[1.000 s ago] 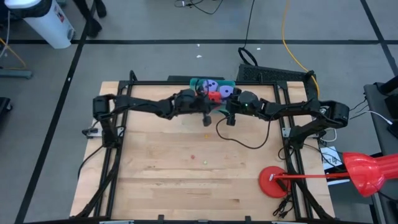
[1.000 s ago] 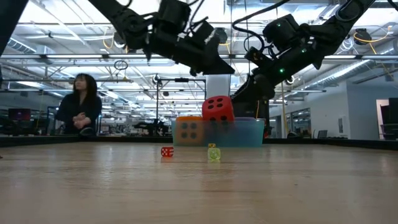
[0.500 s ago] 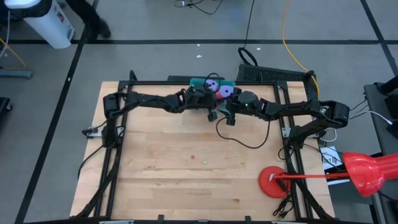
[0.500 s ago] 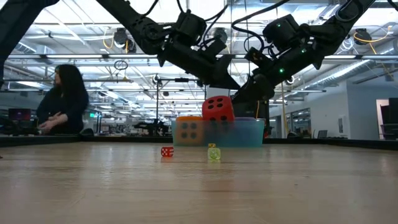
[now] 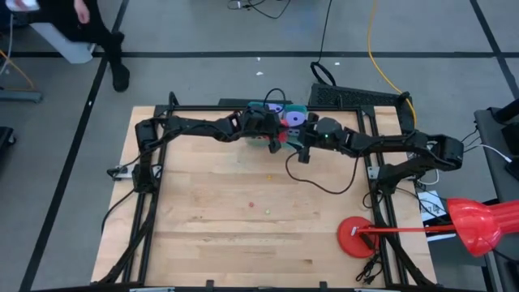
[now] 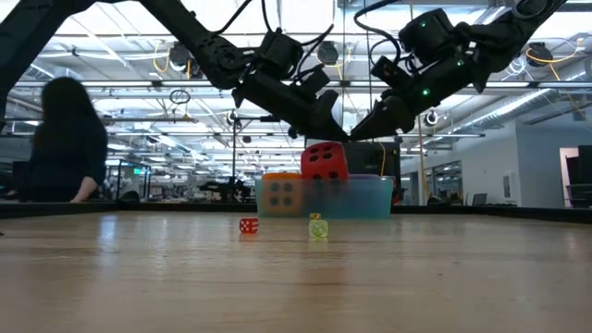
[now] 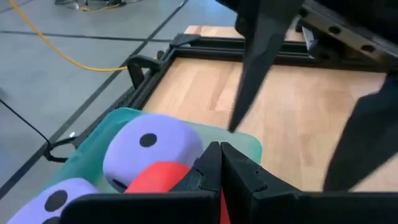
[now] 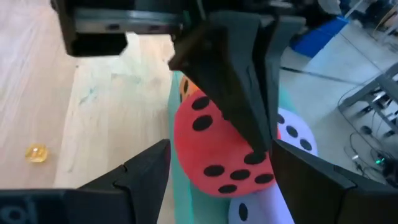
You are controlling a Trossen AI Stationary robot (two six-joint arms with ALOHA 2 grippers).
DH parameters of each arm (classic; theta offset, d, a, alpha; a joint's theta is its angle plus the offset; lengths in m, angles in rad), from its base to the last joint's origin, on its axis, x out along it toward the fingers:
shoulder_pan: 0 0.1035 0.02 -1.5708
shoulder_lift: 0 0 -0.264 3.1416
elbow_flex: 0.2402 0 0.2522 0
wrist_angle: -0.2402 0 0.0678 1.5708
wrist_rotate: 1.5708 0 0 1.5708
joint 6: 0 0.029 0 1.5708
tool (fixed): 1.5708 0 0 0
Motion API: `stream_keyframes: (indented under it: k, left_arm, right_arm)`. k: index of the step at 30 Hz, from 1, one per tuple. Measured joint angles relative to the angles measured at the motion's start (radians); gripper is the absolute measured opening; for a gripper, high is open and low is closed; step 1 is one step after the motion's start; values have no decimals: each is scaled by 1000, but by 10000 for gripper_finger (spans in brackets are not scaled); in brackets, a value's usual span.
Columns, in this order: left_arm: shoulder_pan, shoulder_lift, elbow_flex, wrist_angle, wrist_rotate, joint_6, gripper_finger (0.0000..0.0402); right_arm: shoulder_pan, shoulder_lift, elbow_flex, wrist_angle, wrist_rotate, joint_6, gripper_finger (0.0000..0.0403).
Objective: Pick & Place Dice
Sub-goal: Put the small red dice into the blue transparent bin
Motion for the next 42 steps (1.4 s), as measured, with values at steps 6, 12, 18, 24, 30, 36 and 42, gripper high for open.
stream_keyframes:
  k: [6, 12, 18, 24, 30, 36, 42]
  left_arm:
    - [-24, -105, 0, -40, -1, 11, 5]
    - [-84, -342, -1, -245, -1, 54, 3]
    - [-165, -617, -132, -340, -100, 53, 2]
    - [-199, -906, -413, -264, -150, -20, 2]
    - [-228, -1107, -714, -118, -143, -91, 3]
    - [-273, -1176, -947, 110, -149, -78, 4]
    - [-282, -1196, -1096, 309, -151, -81, 5]
  right_arm:
    - [-4, -20, 0, -75, 96, 34, 261]
    - [-22, -141, 0, -178, 12, 127, 234]
    - [-38, -345, -11, -219, -144, 259, 169]
    - [-37, -561, -85, -212, -221, 379, 77]
    - [-36, -710, -184, -156, -343, 434, 6]
    - [-54, -735, -289, -1, -415, 494, 9]
    - [-90, -755, -396, 105, -423, 537, 5]
